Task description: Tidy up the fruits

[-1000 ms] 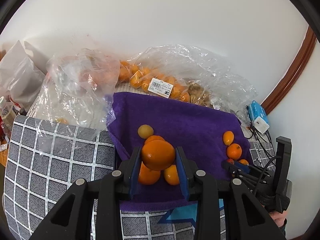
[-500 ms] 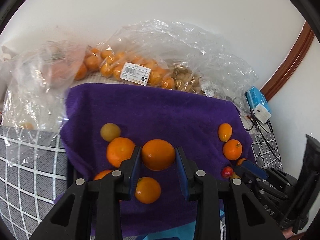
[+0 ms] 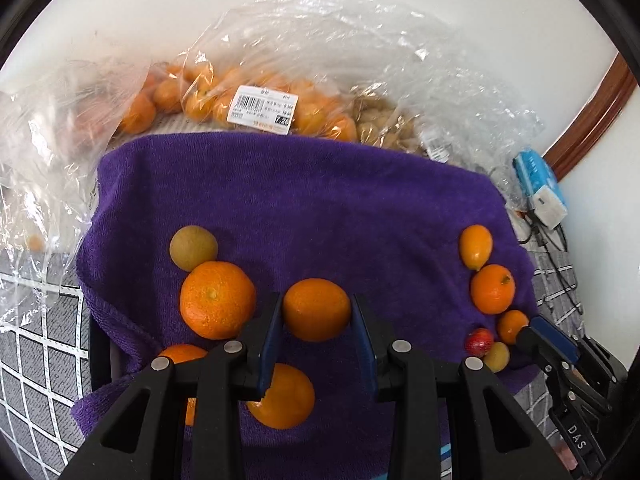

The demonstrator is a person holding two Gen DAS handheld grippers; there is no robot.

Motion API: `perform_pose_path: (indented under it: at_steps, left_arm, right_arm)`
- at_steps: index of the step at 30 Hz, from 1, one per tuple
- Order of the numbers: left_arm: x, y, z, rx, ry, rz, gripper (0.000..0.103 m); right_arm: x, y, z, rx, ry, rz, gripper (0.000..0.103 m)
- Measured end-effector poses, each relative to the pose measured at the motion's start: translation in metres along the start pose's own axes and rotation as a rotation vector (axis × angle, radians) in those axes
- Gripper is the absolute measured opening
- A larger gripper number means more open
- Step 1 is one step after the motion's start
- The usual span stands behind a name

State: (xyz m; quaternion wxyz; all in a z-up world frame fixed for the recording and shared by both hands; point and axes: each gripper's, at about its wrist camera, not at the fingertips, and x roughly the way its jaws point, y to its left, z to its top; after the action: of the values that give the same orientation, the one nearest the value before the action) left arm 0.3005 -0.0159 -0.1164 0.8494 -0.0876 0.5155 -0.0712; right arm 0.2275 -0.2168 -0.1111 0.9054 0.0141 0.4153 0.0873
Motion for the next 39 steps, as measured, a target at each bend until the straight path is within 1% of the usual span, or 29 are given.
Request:
perform_pose_path:
  at_steps: [7, 9, 11, 12, 14, 16, 20, 24, 27, 29, 33, 37, 39]
  left_arm:
    - [0.005, 0.0, -0.001, 0.01, 0.018, 0.009, 0.032]
    - [0.005, -0.001, -0.001, 0.007, 0.031, -0.003, 0.032]
    - [0.003, -0.003, 0.0, 0.004, 0.029, -0.008, 0.035]
    - [-0.003, -0.004, -0.001, 0.01, 0.018, -0.012, 0.036]
    - [-0.015, -0.006, -0.003, 0.023, -0.009, -0.024, 0.046]
    - [-0.027, -0.006, -0.006, 0.035, -0.037, -0.03, 0.051]
    - [-0.056, -0.005, -0.018, 0.061, -0.083, -0.026, 0.056]
    - [-0.087, -0.001, -0.038, 0.07, -0.112, -0.016, 0.057]
    - [-0.114, 0.001, -0.054, 0.077, -0.149, -0.001, 0.061]
    - [-0.131, 0.003, -0.067, 0.081, -0.182, 0.009, 0.064]
    - [-0.163, 0.001, -0.093, 0.099, -0.225, 0.046, 0.067]
    - [-0.189, -0.002, -0.116, 0.102, -0.272, 0.055, 0.067]
    - [-0.202, -0.006, -0.128, 0.1, -0.297, 0.066, 0.071]
  right_arm:
    - [0.005, 0.002, -0.002, -0.002, 0.018, -0.01, 0.024]
    - [0.006, 0.002, -0.002, 0.005, 0.021, -0.011, 0.024]
    - [0.005, 0.004, -0.002, 0.009, 0.021, -0.014, 0.024]
    - [0.003, 0.005, -0.002, 0.009, 0.019, -0.017, 0.024]
    - [-0.003, 0.006, -0.002, 0.01, 0.011, -0.025, 0.024]
    - [-0.011, 0.009, -0.002, 0.011, 0.003, -0.033, 0.024]
    - [-0.034, 0.016, -0.003, 0.005, -0.016, -0.052, 0.024]
    - [-0.064, 0.027, -0.006, 0.003, -0.045, -0.063, 0.024]
    - [-0.089, 0.033, -0.01, 0.014, -0.076, -0.066, 0.03]
    - [-0.107, 0.037, -0.015, 0.019, -0.102, -0.073, 0.037]
    - [-0.139, 0.044, -0.032, 0.028, -0.135, -0.085, 0.043]
    - [-0.163, 0.044, -0.051, 0.046, -0.143, -0.078, 0.048]
    - [-0.173, 0.042, -0.061, 0.057, -0.14, -0.075, 0.063]
